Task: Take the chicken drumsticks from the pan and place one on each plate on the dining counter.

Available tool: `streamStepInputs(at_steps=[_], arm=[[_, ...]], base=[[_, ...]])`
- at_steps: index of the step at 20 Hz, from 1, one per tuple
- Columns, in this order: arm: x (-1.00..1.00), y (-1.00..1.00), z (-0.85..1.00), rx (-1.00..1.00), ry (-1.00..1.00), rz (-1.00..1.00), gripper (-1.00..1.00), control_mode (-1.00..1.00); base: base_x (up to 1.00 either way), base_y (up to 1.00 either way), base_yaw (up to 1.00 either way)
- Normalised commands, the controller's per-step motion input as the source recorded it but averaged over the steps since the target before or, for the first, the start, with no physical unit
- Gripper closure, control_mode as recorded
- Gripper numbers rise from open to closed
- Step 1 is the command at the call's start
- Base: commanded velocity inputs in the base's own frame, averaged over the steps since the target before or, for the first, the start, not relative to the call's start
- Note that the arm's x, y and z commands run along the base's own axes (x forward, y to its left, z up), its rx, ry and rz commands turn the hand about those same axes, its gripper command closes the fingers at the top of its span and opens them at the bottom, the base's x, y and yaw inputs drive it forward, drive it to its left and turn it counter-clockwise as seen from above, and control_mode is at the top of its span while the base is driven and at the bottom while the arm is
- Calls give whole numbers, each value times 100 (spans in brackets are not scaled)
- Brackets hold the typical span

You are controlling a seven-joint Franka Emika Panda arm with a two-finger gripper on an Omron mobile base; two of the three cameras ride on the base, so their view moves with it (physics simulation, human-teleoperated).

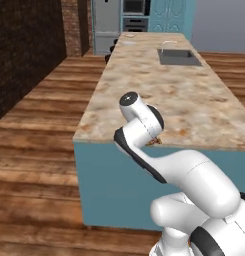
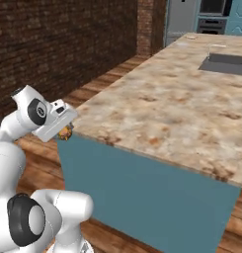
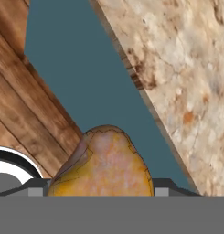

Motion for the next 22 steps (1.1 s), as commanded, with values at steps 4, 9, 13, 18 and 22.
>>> streamStepInputs(at_steps=[4, 9, 13, 18, 22], arm=[[0, 0, 0, 0, 0, 0, 100, 100], [0, 0, 0, 0, 0, 0, 100, 100], [0, 0, 0, 0, 0, 0, 100, 100], [0, 0, 0, 0, 0, 0, 100, 100], [0, 0, 0, 0, 0, 0, 100, 100]], base=[[23, 100, -48], [11, 100, -46], [0, 100, -29], [0, 100, -15], [5, 100, -17]])
